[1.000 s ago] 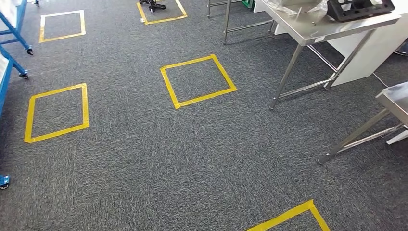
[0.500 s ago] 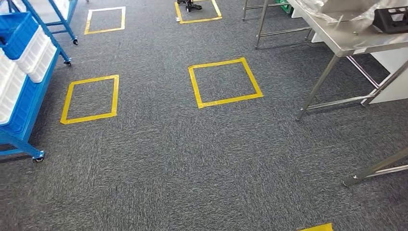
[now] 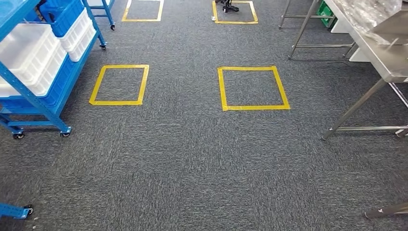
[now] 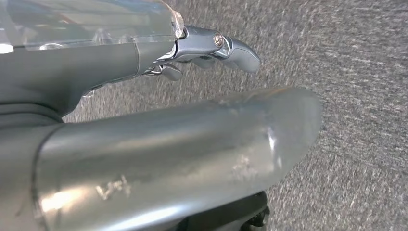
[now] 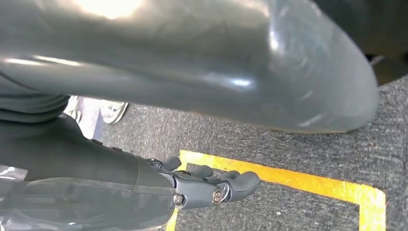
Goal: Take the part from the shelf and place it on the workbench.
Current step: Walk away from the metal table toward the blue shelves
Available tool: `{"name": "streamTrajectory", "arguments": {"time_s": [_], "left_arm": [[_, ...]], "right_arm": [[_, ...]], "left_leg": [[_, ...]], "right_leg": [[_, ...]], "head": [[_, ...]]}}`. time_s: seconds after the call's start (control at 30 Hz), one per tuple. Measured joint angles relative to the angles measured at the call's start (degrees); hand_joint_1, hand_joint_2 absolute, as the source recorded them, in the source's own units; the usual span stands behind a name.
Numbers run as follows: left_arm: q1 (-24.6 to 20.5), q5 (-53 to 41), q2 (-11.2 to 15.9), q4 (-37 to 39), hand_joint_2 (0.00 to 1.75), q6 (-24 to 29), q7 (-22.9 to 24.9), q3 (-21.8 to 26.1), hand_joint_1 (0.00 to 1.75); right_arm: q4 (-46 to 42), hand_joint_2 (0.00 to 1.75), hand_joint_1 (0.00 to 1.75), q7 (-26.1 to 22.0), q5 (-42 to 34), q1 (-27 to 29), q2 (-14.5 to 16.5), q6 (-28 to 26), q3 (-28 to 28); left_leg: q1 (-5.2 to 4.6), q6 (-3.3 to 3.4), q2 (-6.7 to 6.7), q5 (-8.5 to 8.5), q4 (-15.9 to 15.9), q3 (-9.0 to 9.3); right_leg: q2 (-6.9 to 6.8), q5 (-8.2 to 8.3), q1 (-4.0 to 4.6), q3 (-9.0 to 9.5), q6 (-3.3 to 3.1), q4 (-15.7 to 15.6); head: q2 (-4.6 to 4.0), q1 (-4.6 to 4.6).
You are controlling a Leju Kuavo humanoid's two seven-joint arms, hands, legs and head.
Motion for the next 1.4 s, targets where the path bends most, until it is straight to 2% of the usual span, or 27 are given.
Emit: {"name": "streamTrajectory", "arguments": {"time_s": [0.07,0.13,0.2,0.27,0.33,0.4,0.47,0.5,0.53,0.57,0.63,0.7,0.77,0.8,0.83,0.87,0.93,0.97,1.0,1.03,1.07,1.13,1.2,1.23,1.3,1.33,1.4], "left_arm": [[0.03,-0.54,0.0,0.01,0.0,-0.14,-0.02,-0.05,0.0],[-0.04,-1.16,-0.03,0.03,0.0,-0.3,-0.07,-0.14,0.0],[-0.12,-1.44,-0.06,0.05,0.0,-0.38,-0.12,-0.19,0.0],[-0.04,-1.53,-0.06,0.06,0.0,-0.43,-0.15,-0.2,0.0],[0.02,-1.53,-0.06,0.06,0.0,-0.47,-0.15,-0.2,0.0],[-0.11,-1.53,-0.05,0.06,0.0,-0.48,-0.15,-0.21,0.0],[-0.18,-1.53,-0.05,0.06,0.0,-0.51,-0.15,-0.22,0.0],[-0.16,-1.53,-0.05,0.06,0.0,-0.53,-0.15,-0.22,0.0],[-0.13,-1.54,-0.06,0.06,0.0,-0.53,-0.15,-0.22,0.0],[-0.11,-1.54,-0.06,0.06,0.0,-0.54,-0.15,-0.22,0.0],[-0.24,-1.54,-0.06,0.06,0.0,-0.53,-0.15,-0.25,0.0],[-0.4,-1.54,-0.08,0.06,0.0,-0.53,-0.16,-0.3,0.0],[-0.33,-1.54,-0.07,0.06,0.0,-0.53,-0.16,-0.33,0.0],[-0.28,-1.54,-0.07,0.06,0.0,-0.52,-0.15,-0.33,0.0],[-0.27,-1.54,-0.06,0.06,0.0,-0.51,-0.15,-0.33,0.0],[-0.32,-1.54,-0.06,0.06,0.0,-0.5,-0.14,-0.33,0.0],[-0.45,-1.53,-0.05,0.06,0.0,-0.49,-0.14,-0.33,0.0],[-0.47,-1.53,-0.04,0.06,0.0,-0.51,-0.14,-0.33,0.0],[-0.44,-1.54,-0.04,0.06,0.0,-0.53,-0.15,-0.33,0.0],[-0.4,-1.54,-0.04,0.06,0.0,-0.55,-0.15,-0.33,0.0],[-0.36,-1.54,-0.04,0.06,0.0,-0.57,-0.15,-0.33,0.0],[-0.35,-1.54,-0.08,0.06,0.0,-0.57,-0.15,-0.33,0.0],[-0.38,-1.54,-0.15,0.07,0.0,-0.57,-0.16,-0.34,0.0],[-0.37,-1.54,-0.18,0.08,0.0,-0.57,-0.16,-0.35,0.0],[-0.27,-1.56,-0.16,0.08,0.0,-0.59,-0.15,-0.35,0.0],[-0.25,-1.56,-0.14,0.08,0.0,-0.6,-0.14,-0.35,0.0],[-0.29,-1.57,-0.13,0.08,0.0,-0.6,-0.15,-0.37,0.0]], "right_arm": [[0.0,0.0,0.0,0.0,0.0,0.0,0.0,0.0,0.0],[0.02,0.0,0.0,0.0,0.0,0.08,-0.02,0.0,-0.01],[0.05,0.0,0.0,0.01,0.0,0.04,-0.04,0.0,-0.01],[0.07,0.0,0.0,0.01,0.01,-0.2,-0.04,-0.02,0.0],[0.07,0.0,0.0,0.01,0.02,-0.32,-0.04,-0.01,0.0],[0.07,0.0,0.0,0.01,0.02,-0.22,-0.03,0.04,-0.01],[0.08,0.0,0.0,0.01,0.02,-0.08,-0.02,0.06,-0.01],[0.09,0.0,0.0,0.01,0.02,-0.06,-0.02,0.05,0.0],[0.09,0.0,0.0,0.01,0.02,-0.07,-0.02,0.04,0.0],[0.09,0.0,0.0,0.01,0.02,-0.11,-0.02,0.04,0.0],[0.08,0.0,0.0,0.01,0.02,-0.2,-0.02,0.04,0.01],[0.08,0.0,0.0,0.01,0.02,-0.25,-0.03,0.03,0.01],[0.09,0.0,0.0,0.01,0.03,-0.43,0.02,0.02,0.01],[0.09,0.0,0.0,0.01,0.03,-0.56,0.05,0.02,0.03],[0.09,0.0,0.0,0.01,0.04,-0.59,0.07,0.02,0.03],[0.09,0.0,0.0,0.01,0.04,-0.53,0.07,0.01,0.04],[0.09,0.0,0.0,0.01,0.04,-0.37,0.04,0.0,0.04],[0.09,0.0,0.0,0.01,0.04,-0.28,0.04,0.0,0.05],[0.09,0.0,0.0,0.01,0.04,-0.22,0.04,0.0,0.05],[0.09,0.0,0.0,0.01,0.04,-0.2,0.04,0.0,0.05],[0.09,0.0,0.0,0.01,0.04,-0.21,0.04,0.0,0.05],[0.09,0.0,0.0,0.01,0.04,-0.25,0.01,-0.01,0.05],[0.09,0.0,0.0,0.01,0.04,-0.21,-0.06,-0.02,0.05],[0.09,0.0,0.0,0.01,0.04,-0.25,-0.1,-0.02,0.05],[0.08,0.0,0.0,0.01,0.04,-0.45,-0.07,-0.02,0.05],[0.08,0.0,0.0,0.01,0.04,-0.56,-0.07,-0.01,0.05],[0.09,0.0,0.0,0.01,0.04,-0.54,-0.04,0.07,0.05]], "left_leg": [[-0.03,-0.07,-1.63,0.08,0.26,-0.01],[-0.04,-0.4,-3.17,0.07,0.66,-0.26],[-0.02,-1.09,-4.3,0.24,0.94,-0.76],[0.06,-1.91,-5.27,0.61,0.9,-1.17],[0.0,-2.43,-3.87,-0.96,2.57,-2.17],[-0.02,-2.75,-0.62,-5.5,8.37,-4.53],[0.22,-3.16,0.99,-9.64,15.33,-6.69],[0.37,-3.34,1.29,-10.35,16.78,-6.61],[0.52,-3.48,1.53,-9.99,15.86,-5.31],[0.65,-3.58,1.96,-8.85,12.64,-2.83],[0.72,-3.55,4.28,-6.52,3.8,3.2],[0.45,-3.03,5.87,-5.43,-0.43,5.74],[0.03,-2.13,5.08,-4.54,-0.57,5.17],[0.0,-1.67,4.61,-3.87,-0.76,4.82],[-0.01,-1.17,4.1,-3.13,-1.0,4.31],[0.05,-0.68,3.57,-2.28,-1.24,3.61],[-0.08,0.02,2.38,-0.7,-1.27,1.79],[-0.25,0.18,1.67,0.04,-1.19,0.82],[-0.43,0.24,0.94,0.78,-1.09,-0.15],[-0.56,0.2,0.15,1.5,-0.94,-1.15],[-0.65,0.1,-0.65,2.19,-0.77,-2.2],[-0.75,-0.24,-2.19,3.43,-0.23,-4.07],[-0.81,-0.75,-3.36,4.41,0.21,-5.07],[-0.8,-1.1,-3.87,4.89,0.24,-5.3],[-0.74,-1.77,-4.78,5.67,0.16,-5.61],[-0.74,-2.03,-4.32,4.98,0.73,-6.02],[-0.59,-2.51,-1.69,0.32,4.96,-7.53]], "right_leg": [[0.55,3.82,-0.02,1.55,-0.23,-4.5],[2.87,7.8,-0.06,4.57,-0.59,-12.05],[4.26,9.21,0.06,5.66,-0.88,-15.25],[3.17,9.69,0.11,5.46,-1.36,-15.44],[1.63,10.43,-0.03,5.2,-2.31,-16.03],[-0.1,11.15,0.1,4.54,-3.04,-16.36],[-1.82,11.73,0.39,3.56,-3.17,-16.29],[-2.71,12.06,0.47,3.03,-3.1,-16.21],[-3.56,12.39,0.52,2.46,-2.99,-16.08],[-4.36,12.71,0.52,1.9,-2.83,-15.9],[-5.68,13.22,0.59,1.2,-2.36,-15.4],[-6.74,13.74,0.51,1.15,-1.63,-15.11],[-7.7,14.5,0.18,1.31,-0.79,-15.31],[-7.41,14.5,-0.05,1.25,-0.35,-15.27],[-6.2,13.48,-0.22,0.98,-0.03,-14.68],[-4.42,11.33,-0.3,0.38,0.2,-12.96],[-0.93,5.2,-0.3,-1.46,0.22,-6.37],[-0.24,2.95,-0.21,-2.23,0.11,-2.74],[0.01,2.01,-0.1,-2.39,-0.06,-0.34],[0.13,2.28,0.03,-1.64,-0.31,0.2],[0.35,3.47,0.17,0.32,-0.63,-1.63],[2.36,5.34,0.41,6.52,-1.53,-9.87],[4.53,5.41,0.6,10.58,-2.05,-16.09],[4.93,5.15,0.75,11.09,-2.22,-17.16],[3.59,5.96,0.73,10.67,-2.62,-17.38],[2.77,6.58,0.63,10.27,-3.06,-17.51],[0.87,7.99,0.37,9.03,-3.63,-17.85]], "head": [[0.0,0.01],[0.0,0.04],[-0.01,0.05],[-0.01,0.03],[-0.01,-0.15],[-0.01,-0.52],[-0.01,-0.71],[-0.01,-0.71],[-0.01,-0.71],[-0.01,-0.71],[0.0,-0.69],[-0.01,-0.56],[0.0,-0.34],[0.0,-0.29],[0.0,-0.22],[0.0,-0.11],[0.0,0.14],[0.0,0.26],[0.0,0.27],[0.0,0.26],[0.0,0.26],[0.0,0.27],[0.0,0.27],[0.0,0.32],[0.0,0.46],[0.0,0.34],[0.0,-0.07]]}}
